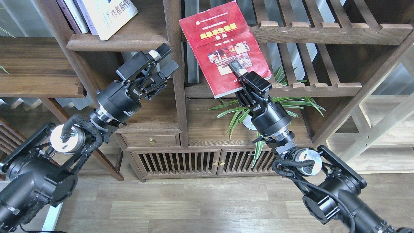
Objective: Organize books on shelf
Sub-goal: 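Grasp the red book's edge with the left gripper beside the right gripper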
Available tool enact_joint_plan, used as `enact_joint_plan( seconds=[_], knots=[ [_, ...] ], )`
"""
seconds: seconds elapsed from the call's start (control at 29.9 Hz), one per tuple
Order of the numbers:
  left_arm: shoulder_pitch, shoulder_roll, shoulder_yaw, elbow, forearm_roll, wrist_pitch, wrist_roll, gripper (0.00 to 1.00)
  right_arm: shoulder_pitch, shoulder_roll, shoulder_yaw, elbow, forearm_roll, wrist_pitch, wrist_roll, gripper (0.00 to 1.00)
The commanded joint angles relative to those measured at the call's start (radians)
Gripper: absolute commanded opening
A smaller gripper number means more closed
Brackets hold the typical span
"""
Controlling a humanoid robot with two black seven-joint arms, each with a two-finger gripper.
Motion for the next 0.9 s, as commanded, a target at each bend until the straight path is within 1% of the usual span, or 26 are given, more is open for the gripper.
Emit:
enact_joint_plan(
  seconds=[0.0,0.13,0.2,0.33,0.53,0.8,0.87],
  knots=[
    [-0.006,-0.003,0.007,-0.001,0.0,0.04,0.002,0.84,0.003,0.003,0.001,0.0,0.0,0.0,0.0,0.02],
    [-0.021,-0.014,0.01,-0.001,0.002,0.087,0.002,0.83,0.003,0.008,-0.001,0.0,0.0,0.0,0.0,0.02],
    [-0.035,-0.02,0.01,-0.001,0.002,0.124,0.001,0.83,0.006,0.012,-0.002,0.0,0.0,0.0,0.001,0.02],
    [-0.071,-0.041,0.008,0.002,0.004,0.161,0.002,0.83,0.009,0.026,-0.002,0.0,0.0,0.0,0.0,0.02],
    [-0.108,-0.058,0.01,0.028,0.004,0.164,0.002,0.84,0.007,0.034,-0.013,0.0,-0.003,0.0,0.0,0.02],
    [-0.116,-0.063,0.011,0.044,0.028,0.17,0.024,0.84,0.009,0.055,-0.015,0.0,-0.021,0.0,0.0,0.02],
    [-0.121,-0.066,0.011,0.048,0.037,0.187,0.024,0.84,0.009,0.068,-0.015,0.0,-0.028,0.0,-0.002,0.02]
  ],
)
